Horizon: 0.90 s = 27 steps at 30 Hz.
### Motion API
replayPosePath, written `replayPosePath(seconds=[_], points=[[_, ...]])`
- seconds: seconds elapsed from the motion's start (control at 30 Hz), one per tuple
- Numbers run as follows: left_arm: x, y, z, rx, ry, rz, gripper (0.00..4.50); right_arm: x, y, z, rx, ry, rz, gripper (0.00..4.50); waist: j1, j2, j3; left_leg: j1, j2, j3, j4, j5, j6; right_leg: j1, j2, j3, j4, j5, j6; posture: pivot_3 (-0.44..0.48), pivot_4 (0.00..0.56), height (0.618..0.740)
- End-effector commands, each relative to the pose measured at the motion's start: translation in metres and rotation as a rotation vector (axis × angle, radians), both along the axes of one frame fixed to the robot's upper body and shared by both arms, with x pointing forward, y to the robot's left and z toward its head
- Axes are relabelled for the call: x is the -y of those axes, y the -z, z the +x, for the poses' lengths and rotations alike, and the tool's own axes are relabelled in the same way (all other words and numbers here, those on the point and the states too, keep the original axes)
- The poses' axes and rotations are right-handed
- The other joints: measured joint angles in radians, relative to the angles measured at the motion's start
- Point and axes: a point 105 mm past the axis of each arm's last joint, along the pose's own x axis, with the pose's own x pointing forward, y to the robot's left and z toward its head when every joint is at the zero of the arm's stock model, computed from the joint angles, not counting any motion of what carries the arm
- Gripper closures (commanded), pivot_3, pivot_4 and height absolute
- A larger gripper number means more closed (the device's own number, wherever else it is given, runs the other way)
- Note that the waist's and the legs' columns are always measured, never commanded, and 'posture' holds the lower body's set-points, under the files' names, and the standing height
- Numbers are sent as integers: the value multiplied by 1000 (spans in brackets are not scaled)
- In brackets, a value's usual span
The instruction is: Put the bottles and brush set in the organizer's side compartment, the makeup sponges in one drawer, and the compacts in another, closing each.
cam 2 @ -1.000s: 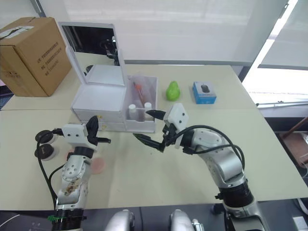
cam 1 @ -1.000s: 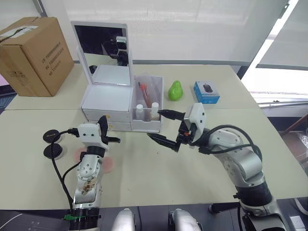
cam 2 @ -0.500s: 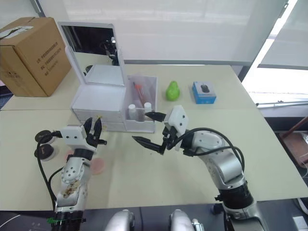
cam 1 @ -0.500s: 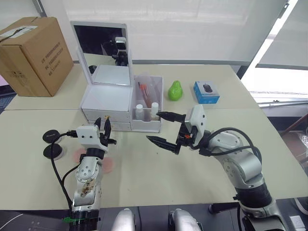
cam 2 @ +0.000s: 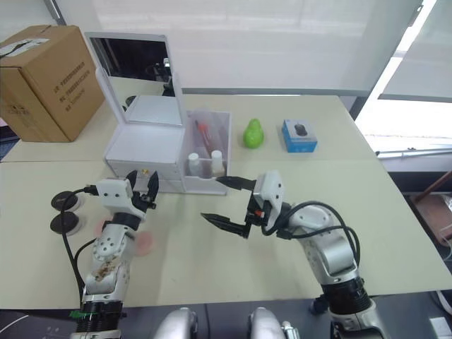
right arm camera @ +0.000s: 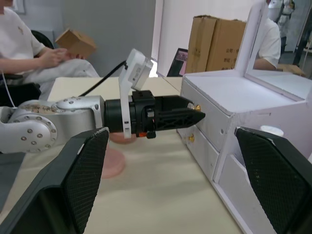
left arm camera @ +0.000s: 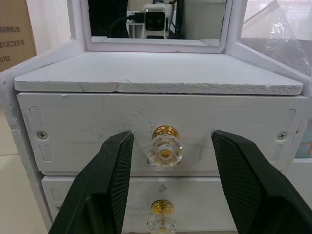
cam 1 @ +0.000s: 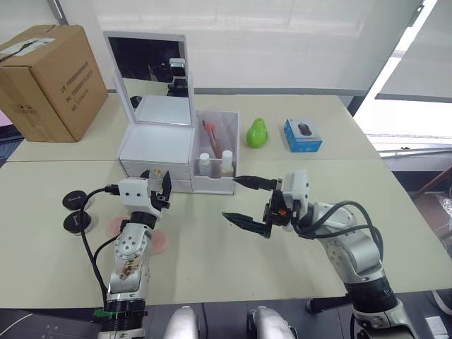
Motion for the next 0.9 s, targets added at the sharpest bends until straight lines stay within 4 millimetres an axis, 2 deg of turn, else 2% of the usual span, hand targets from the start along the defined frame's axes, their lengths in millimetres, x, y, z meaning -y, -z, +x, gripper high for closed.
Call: replayPosePath(seconds=[0.03, 0.3, 0.4, 0.57, 0.9], points=[[4, -7, 2, 22, 23, -7, 1748, 6, -5, -2, 41, -13, 35, 0, 1, 0, 0, 0, 0, 0, 0, 0, 0, 0, 0, 0, 0, 0, 0, 0, 150, 728], [7, -5, 5, 17, 38, -3, 1748, 10, 4, 0, 33, -12, 23, 0, 2, 0, 0, 0, 0, 0, 0, 0, 0, 0, 0, 0, 0, 0, 0, 0, 150, 728], [7, -6, 5, 19, 36, -6, 2345, 10, 6, 1, 37, -4, 12, 0, 3, 0, 0, 0, 0, 0, 0, 0, 0, 0, 0, 0, 0, 0, 0, 0, 150, 728], [8, -5, 6, 16, 39, -8, 3916, 10, 6, 3, 34, 10, 11, 0, 4, 0, 0, 0, -1, 0, 0, 0, 0, 0, 0, 0, 0, 0, 0, 0, 150, 728], [13, -7, 3, 39, 59, 0, 3956, 11, 8, 4, 33, 32, -2, 0, 5, 0, 0, 0, -1, 0, 0, 0, 0, 0, 0, 0, 0, 0, 0, 0, 150, 728]])
